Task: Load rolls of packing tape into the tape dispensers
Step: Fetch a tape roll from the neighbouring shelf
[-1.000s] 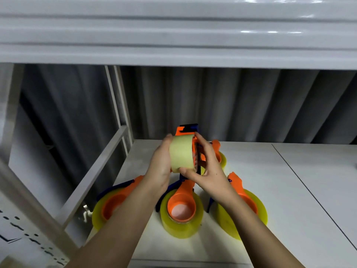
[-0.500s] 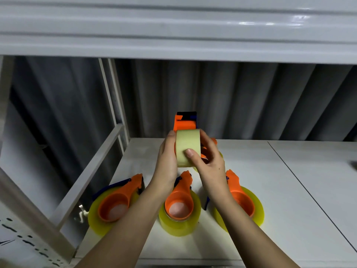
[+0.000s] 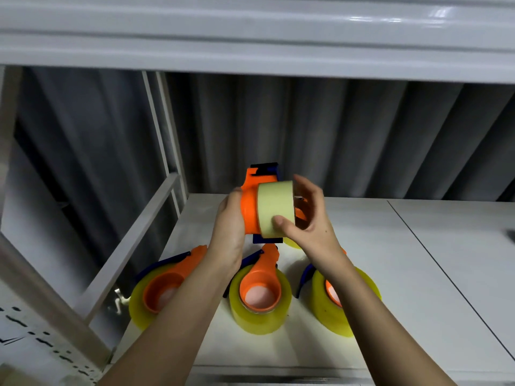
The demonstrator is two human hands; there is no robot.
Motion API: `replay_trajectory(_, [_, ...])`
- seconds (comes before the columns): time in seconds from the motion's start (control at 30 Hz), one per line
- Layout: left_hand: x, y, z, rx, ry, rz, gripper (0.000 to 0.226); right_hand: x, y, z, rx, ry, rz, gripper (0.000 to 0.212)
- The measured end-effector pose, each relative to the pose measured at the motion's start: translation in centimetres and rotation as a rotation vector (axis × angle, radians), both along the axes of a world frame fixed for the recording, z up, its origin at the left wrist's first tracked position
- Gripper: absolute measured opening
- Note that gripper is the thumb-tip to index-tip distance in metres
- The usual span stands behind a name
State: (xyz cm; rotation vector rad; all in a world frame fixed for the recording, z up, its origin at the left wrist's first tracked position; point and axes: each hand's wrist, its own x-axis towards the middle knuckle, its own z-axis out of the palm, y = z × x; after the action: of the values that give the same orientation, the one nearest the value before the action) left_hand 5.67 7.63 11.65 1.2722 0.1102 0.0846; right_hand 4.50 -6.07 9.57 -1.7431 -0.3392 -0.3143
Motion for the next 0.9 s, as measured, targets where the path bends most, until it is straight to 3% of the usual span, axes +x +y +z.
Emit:
replay_trajectory(0.17, [0.0,0.4,-0.3,0.145,-0.163,-0.032,0.014,0.7,-0.7,1.1,0.05,0.196,0.175,0.062])
replay_trajectory(0.23, [0.0,0.6,-0.2,0.192,-0.2,-0.052,0.017,1.2,-0.7,1.3,0.089,0.307,0.189,0.054])
replay_trajectory(0.33, [0.2,0.9,-0.1,0.224,-0.214,-0.077,0.019,1.7,-0.8,1.2,0.136,0.433,0.215,0.068])
replay_trajectory(0.43, [0.5,1.1,-0.3,0.212,-0.183,-0.06,0.013,2.1,-0.6,1.1,0.104,0.404,0.189,0.073])
replay_trajectory(0.6, [1.2,1.3,-0.6,0.152,-0.101,-0.051,0.011,2.4,-0.7,0.7,0.036,0.272,0.123,0.056])
replay_trajectory(0.77, [2.8,3.0,-0.4,0.116,-0.018,-0.01,0.012,3.1,-2.4,0.9,0.145,0.175,-0.065,0.058])
replay_trajectory(0.9, [5.9,3.9,-0.2,0.025,0.167,-0.06,0.034,4.6,-2.4,1.1,0.073,0.241,-0.045,0.06])
